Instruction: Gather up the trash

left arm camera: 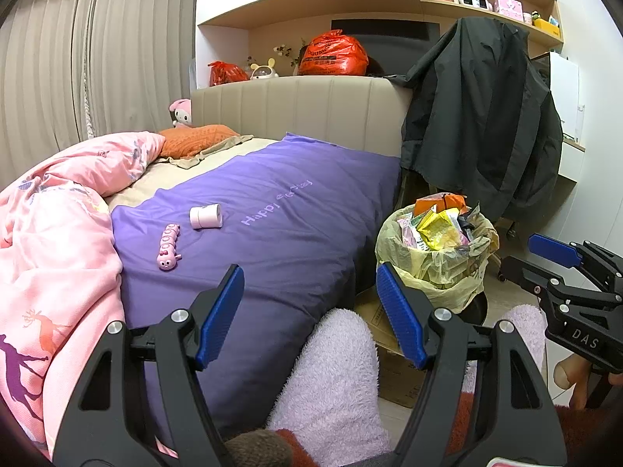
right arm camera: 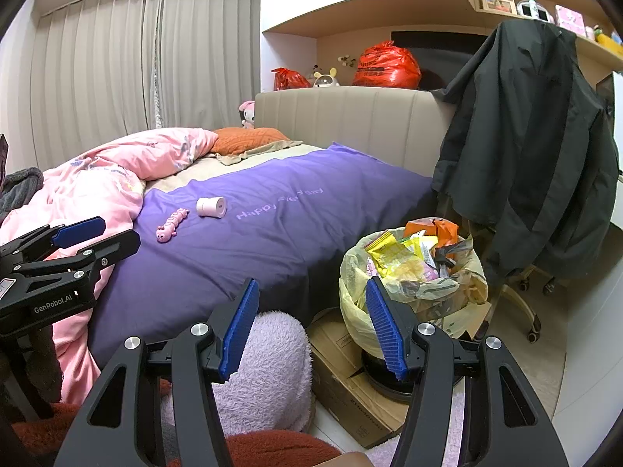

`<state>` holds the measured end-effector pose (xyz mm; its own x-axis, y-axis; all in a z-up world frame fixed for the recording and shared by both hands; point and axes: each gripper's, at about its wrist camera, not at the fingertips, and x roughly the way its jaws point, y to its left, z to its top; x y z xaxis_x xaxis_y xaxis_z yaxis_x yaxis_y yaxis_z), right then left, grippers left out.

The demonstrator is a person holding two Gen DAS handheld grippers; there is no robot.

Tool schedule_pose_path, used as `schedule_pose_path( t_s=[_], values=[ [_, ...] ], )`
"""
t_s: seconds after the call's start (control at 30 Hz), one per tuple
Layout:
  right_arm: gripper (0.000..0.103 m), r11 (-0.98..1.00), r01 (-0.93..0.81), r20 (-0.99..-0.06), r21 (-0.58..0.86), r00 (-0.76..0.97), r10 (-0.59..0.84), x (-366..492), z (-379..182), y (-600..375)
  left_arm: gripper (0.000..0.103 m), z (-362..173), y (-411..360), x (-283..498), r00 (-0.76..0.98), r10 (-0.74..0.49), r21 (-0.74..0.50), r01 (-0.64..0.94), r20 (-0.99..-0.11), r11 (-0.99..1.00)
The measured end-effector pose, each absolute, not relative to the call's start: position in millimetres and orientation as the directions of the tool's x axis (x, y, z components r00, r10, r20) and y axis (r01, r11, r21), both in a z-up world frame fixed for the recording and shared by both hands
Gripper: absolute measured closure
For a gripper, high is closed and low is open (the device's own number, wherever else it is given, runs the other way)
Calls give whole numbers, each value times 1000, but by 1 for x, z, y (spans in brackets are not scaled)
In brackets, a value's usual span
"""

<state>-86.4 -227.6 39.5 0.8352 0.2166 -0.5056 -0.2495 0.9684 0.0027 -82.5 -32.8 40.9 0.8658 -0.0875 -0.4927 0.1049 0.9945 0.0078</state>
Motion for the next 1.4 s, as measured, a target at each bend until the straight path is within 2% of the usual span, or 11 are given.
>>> schedule_pose_path(
  t_s=[1.4],
  values=[
    [49,969,-248,-507,7,834,217,-88,39,-225,36,39,-31,-83,864,-76,15,96,-498,995]
  ],
)
